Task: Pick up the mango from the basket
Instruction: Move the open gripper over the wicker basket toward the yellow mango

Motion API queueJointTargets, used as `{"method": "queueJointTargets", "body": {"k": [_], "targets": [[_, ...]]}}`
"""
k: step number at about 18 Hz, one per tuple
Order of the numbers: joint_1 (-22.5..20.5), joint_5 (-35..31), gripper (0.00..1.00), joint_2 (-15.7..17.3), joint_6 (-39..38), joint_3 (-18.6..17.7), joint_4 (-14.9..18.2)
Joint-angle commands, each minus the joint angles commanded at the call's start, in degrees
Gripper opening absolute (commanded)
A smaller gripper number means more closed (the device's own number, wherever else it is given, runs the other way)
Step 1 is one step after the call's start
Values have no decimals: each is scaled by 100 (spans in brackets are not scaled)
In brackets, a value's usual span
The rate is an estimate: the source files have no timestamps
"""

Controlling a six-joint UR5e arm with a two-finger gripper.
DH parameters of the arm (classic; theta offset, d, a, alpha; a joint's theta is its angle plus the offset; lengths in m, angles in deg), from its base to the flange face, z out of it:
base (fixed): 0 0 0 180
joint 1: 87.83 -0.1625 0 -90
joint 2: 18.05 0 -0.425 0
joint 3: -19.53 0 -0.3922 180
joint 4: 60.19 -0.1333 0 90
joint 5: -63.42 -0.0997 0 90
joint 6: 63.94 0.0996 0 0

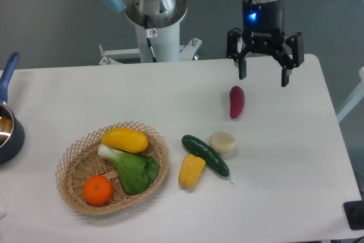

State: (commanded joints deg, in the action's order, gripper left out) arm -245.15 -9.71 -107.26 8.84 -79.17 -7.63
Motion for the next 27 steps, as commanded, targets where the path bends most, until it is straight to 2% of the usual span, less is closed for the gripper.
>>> {"method": "queueJointTargets", "body": {"k": [4,8,10,14,15,17,18,25,27], "targets": [[44,0,100,202,-219,-246,-35],[105,35,100,273,-1245,-405,-44],[306,123,100,264,-1643,-475,-53],[649,167,100,255,-1705,-659,-70],[772,167,100,238,-1784,-721,-157],[1010,158,100,194,-1864,-949,-570],[1141,150,100,168,-1864,-1037,-632],[1863,97,100,-210,-1794,-1336,-580],[1933,88,100,-254,-1383,-1424,-571]]}}
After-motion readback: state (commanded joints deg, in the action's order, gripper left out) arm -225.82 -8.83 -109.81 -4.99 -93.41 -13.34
